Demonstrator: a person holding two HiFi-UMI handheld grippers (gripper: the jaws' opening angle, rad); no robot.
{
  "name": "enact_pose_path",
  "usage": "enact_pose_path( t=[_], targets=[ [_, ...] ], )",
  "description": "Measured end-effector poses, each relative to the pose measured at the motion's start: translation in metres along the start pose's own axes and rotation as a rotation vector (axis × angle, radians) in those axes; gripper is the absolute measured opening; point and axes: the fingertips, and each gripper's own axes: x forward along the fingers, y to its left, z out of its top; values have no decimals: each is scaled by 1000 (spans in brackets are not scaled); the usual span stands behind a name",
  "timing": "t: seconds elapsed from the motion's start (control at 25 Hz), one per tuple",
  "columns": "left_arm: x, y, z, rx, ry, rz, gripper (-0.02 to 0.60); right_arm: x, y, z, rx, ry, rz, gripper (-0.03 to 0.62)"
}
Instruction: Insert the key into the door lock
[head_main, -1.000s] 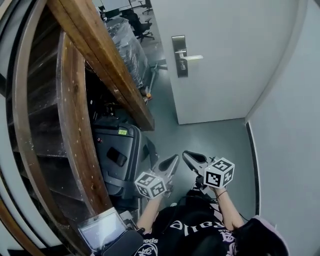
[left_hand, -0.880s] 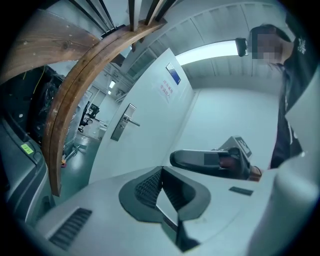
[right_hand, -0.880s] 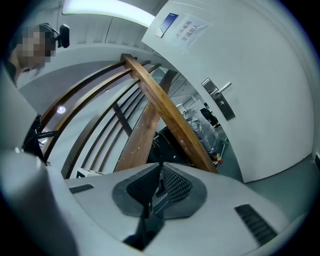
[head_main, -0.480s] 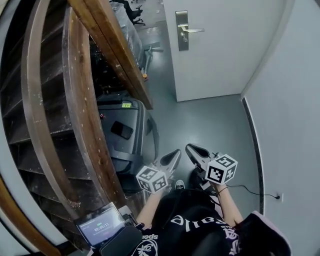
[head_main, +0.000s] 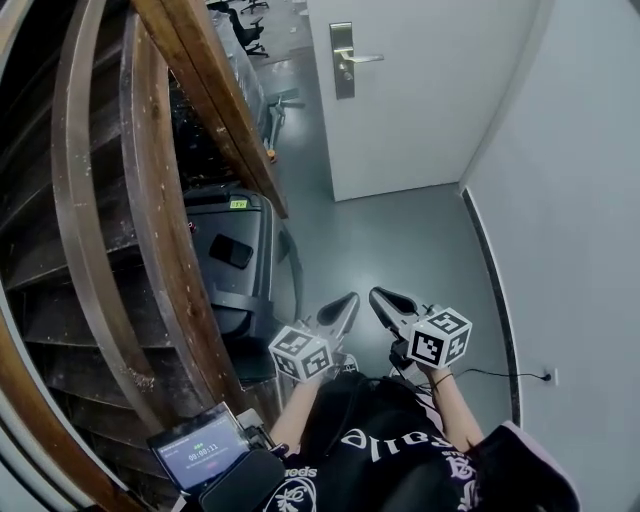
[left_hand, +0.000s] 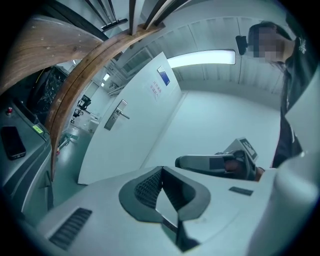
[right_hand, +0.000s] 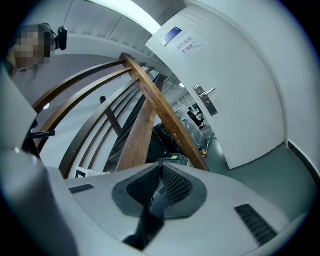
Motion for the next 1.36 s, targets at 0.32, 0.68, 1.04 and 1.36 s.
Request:
enact_pose_path(
  t=[0.32,0.68,1.04,1.36],
  targets=[
    [0,-34,-4,33,-24,35,5,-41,-5,3,-4,-22,-1,35],
    [10,-92,-21,138,14,37,5,-82,-7,-1,5,-16,43,35],
    [22,-116,-36,249,71,87,5,-106,-12,-8,-5,12,72,35],
    [34,-122,-46,288,105,89,5,-119,-24,-7,-11,3,56,35]
  ],
)
